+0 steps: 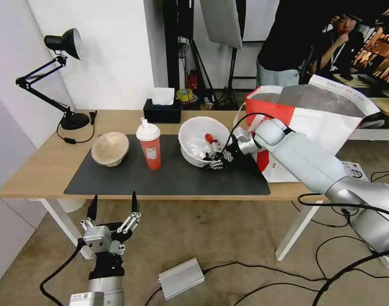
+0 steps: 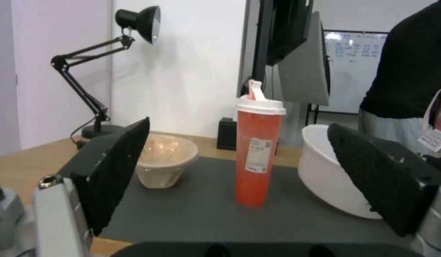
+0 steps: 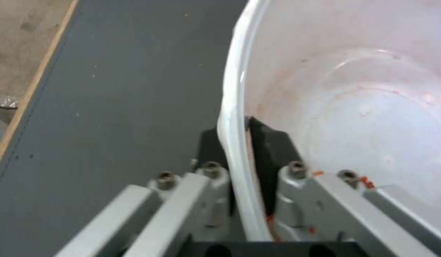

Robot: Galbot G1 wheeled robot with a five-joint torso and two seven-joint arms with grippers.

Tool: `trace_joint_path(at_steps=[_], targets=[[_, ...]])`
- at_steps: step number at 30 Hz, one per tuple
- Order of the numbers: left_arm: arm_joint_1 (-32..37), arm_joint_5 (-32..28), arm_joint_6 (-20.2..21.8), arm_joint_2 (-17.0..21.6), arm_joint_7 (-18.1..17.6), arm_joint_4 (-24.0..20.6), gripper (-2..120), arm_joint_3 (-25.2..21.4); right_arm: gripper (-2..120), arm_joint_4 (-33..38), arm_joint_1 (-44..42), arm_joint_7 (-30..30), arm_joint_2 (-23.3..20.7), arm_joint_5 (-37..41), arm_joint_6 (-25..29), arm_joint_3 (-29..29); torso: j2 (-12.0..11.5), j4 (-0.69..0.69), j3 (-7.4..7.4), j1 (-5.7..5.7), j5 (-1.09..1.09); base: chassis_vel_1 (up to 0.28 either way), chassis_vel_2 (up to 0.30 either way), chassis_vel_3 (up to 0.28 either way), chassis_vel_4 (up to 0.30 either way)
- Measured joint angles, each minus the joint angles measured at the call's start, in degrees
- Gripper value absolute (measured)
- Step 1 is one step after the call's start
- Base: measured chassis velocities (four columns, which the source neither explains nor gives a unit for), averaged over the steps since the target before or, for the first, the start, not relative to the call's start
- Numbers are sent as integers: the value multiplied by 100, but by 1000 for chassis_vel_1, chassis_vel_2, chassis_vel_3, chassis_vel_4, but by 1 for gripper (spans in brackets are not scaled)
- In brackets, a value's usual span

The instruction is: Pick up the trash from the table and place it into the takeout bag.

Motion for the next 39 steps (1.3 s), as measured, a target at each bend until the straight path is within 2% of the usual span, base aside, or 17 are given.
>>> trace_joint_path(at_steps=[1,3,39], targets=[[9,2,-30,0,0,9,100,4,2,1,6,20,9,26,6,0,0,0,0,0,0,0,0,0,0],[12,2,-46,-1,0,11,100,12,0,26,21,26,18,48,9,-2,0,0,-1,0,-1,0,0,0,0],[23,53,-100,-1,-24,34,100,88,0,289,325,21,-196,355,5,96,0,0,0,0,0,0,0,0,0]])
